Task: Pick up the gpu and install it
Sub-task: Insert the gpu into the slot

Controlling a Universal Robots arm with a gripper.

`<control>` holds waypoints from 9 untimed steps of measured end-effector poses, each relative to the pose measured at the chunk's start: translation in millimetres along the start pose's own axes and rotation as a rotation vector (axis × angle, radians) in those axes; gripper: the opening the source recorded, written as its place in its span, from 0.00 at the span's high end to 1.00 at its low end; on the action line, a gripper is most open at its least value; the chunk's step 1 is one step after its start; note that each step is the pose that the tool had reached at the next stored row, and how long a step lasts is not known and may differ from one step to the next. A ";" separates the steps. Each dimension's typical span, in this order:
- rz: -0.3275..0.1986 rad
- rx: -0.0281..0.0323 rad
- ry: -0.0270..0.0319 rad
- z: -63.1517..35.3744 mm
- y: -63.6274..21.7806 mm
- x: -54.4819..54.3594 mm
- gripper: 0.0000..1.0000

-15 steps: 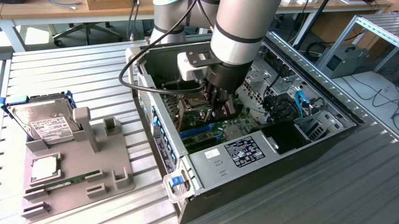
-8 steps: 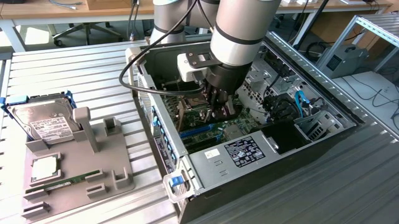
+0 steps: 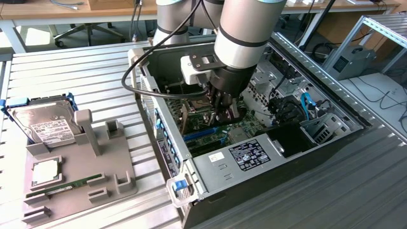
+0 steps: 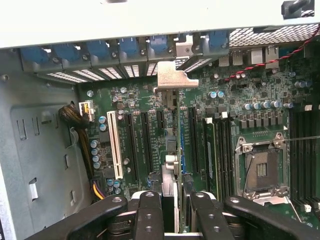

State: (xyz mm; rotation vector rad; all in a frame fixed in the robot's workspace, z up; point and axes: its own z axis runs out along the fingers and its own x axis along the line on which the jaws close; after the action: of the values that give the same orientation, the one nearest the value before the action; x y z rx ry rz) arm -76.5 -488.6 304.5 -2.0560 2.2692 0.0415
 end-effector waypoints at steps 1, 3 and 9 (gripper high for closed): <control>0.000 0.0000 0.0000 0.3 0.0 0.0 0.73; 0.000 0.0000 0.0000 0.6 0.0 0.0 0.73; 0.000 0.0000 0.0000 1.8 0.0 0.1 0.73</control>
State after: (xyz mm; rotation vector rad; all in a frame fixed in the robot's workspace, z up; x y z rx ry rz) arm -76.5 -488.6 302.7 -2.0561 2.2692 0.0415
